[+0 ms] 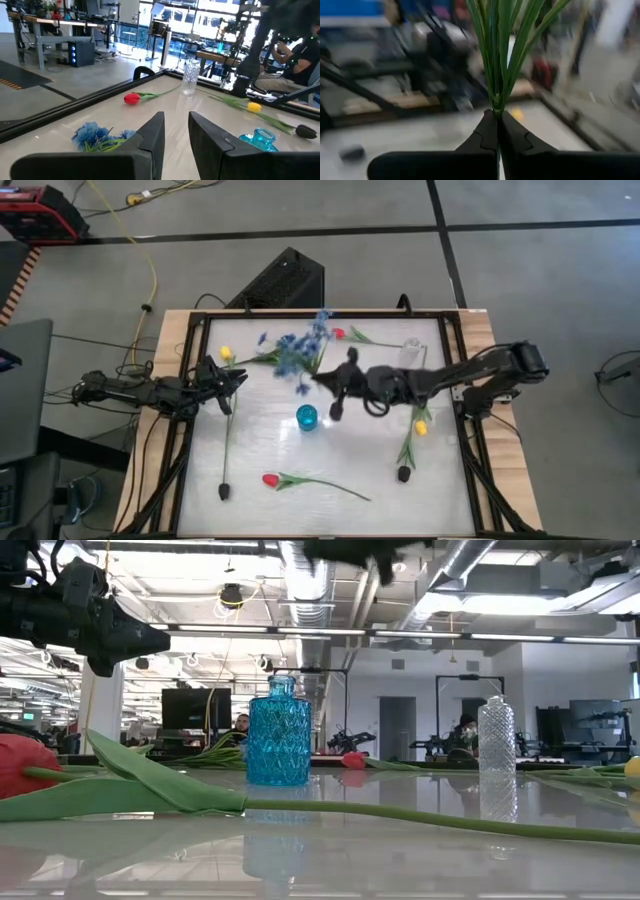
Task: Sort flowers into vase by color
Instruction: Put the bottom blue flowers into the blue vase
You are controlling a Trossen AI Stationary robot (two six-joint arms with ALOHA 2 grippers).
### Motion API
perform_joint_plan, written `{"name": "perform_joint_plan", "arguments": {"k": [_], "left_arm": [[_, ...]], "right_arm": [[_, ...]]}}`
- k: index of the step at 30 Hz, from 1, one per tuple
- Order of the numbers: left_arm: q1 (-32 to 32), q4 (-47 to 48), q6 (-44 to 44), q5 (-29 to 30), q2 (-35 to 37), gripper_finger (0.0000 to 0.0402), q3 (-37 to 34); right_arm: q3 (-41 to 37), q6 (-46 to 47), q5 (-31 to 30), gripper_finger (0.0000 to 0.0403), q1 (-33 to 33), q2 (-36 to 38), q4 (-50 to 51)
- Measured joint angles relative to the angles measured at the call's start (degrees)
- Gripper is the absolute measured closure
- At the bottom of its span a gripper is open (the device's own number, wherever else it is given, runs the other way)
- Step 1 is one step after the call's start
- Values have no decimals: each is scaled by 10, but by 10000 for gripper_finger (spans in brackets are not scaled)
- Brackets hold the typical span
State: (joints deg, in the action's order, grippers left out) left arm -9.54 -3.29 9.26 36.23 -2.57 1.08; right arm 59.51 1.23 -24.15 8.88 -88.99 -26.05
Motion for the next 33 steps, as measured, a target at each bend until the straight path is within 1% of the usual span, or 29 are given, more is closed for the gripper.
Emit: {"name": "perform_joint_plan", "arguments": {"k": [2, 4, 7, 9, 11, 18, 21, 23, 27, 29, 33], "left_arm": [[0, 0, 0, 0, 0, 326, 0], [0, 0, 0, 0, 0, 326, 0], [0, 0, 0, 0, 0, 326, 0], [0, 0, 0, 0, 0, 326, 0], [0, 0, 0, 0, 0, 326, 0], [0, 0, 0, 0, 0, 326, 0], [0, 0, 0, 0, 0, 326, 0], [0, 0, 0, 0, 0, 326, 0], [0, 0, 0, 0, 0, 326, 0], [0, 0, 0, 0, 0, 327, 0], [0, 0, 0, 0, 0, 326, 0]], "right_arm": [[0, -19, 0, 379, 14, -30, -68], [0, -20, 1, 379, 22, -60, -113], [0, 10, 3, 379, 22, -97, -141], [-1, 18, 11, 379, 21, -107, -158], [-1, 19, 13, 379, 23, -106, -170], [0, 14, 15, 379, 40, -99, -146], [-2, 11, 1, 379, 41, -106, -145], [-18, 9, -4, 379, 40, -107, -148], [-56, 21, -30, 379, 33, -107, -191], [-78, 25, -30, 379, 28, -107, -229], [-108, 45, -30, 379, 22, -107, -267]]}}
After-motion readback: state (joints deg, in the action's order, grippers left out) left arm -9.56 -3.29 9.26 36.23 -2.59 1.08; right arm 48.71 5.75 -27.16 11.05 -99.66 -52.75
